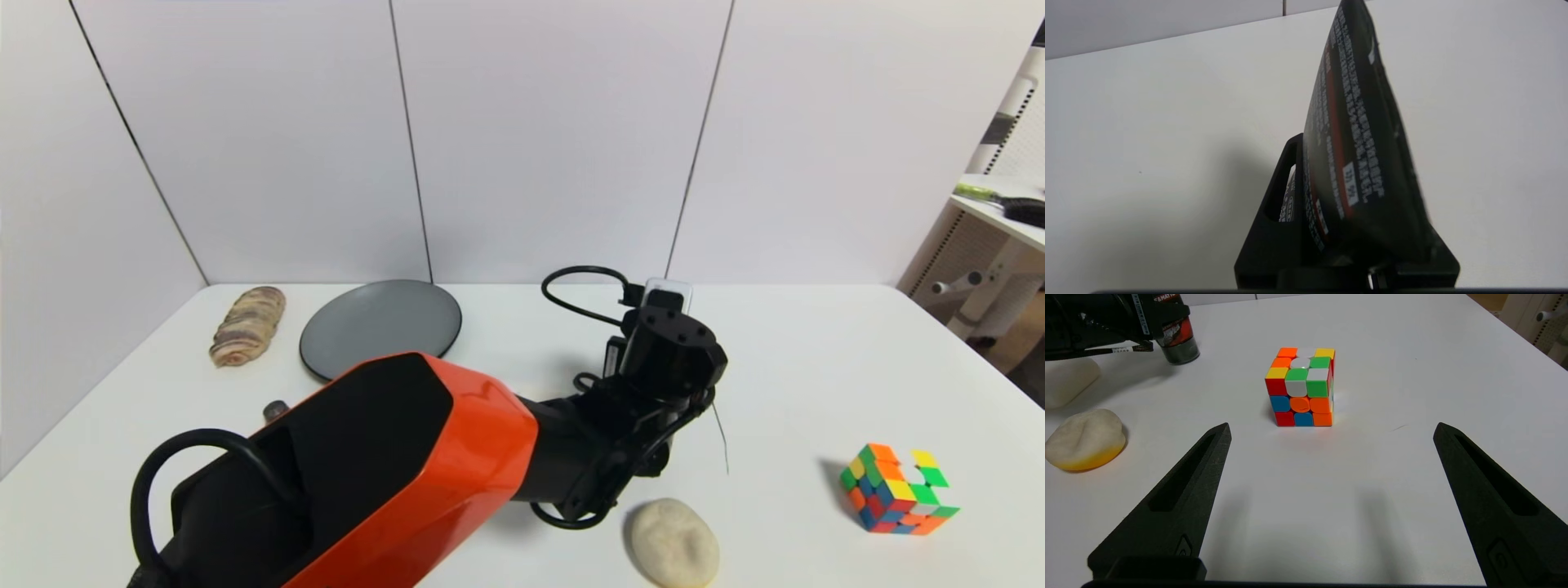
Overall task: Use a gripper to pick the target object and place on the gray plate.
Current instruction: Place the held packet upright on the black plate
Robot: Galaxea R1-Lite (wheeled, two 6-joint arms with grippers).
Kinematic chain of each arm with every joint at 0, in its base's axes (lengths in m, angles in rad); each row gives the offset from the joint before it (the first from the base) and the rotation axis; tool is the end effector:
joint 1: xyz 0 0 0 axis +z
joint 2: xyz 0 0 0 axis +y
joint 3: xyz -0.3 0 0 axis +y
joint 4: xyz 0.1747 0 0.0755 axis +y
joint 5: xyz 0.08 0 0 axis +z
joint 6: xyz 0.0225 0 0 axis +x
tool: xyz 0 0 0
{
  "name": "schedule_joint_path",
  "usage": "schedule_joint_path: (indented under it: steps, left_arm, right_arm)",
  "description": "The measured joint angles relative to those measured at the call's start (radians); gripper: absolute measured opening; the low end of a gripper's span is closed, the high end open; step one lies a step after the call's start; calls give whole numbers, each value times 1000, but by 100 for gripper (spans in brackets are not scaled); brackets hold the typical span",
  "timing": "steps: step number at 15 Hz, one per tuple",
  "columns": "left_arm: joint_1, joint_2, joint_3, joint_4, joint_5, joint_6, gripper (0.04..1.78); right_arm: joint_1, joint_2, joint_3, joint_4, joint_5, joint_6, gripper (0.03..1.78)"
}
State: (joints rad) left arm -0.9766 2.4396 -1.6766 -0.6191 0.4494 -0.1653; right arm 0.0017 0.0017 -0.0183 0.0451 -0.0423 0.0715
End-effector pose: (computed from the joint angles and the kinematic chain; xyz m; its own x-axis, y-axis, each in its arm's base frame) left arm 0.2918 -0.4144 0.1132 0.8590 -0.4954 -0.1292 0.4855 0.8683 -0.1014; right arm -0.0241 -0.0010 0.0760 0.9988 -0.0406 -0.0285 0.0425 0.9966 0.0702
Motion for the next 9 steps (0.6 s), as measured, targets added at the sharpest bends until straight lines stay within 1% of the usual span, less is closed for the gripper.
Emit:
schedule_joint_path:
  steps: [3, 6, 9]
  left_arm:
    - [2, -34, 0, 5, -1, 11, 43]
    - [12, -96, 0, 17, -3, 60, 43]
    - [56, -198, 1, 66, -5, 112, 43]
  right_arm:
    - [0, 0, 0, 0, 0, 0, 171]
    - [0, 0, 0, 1, 0, 0, 171]
    - [0, 0, 0, 1, 0, -1, 171]
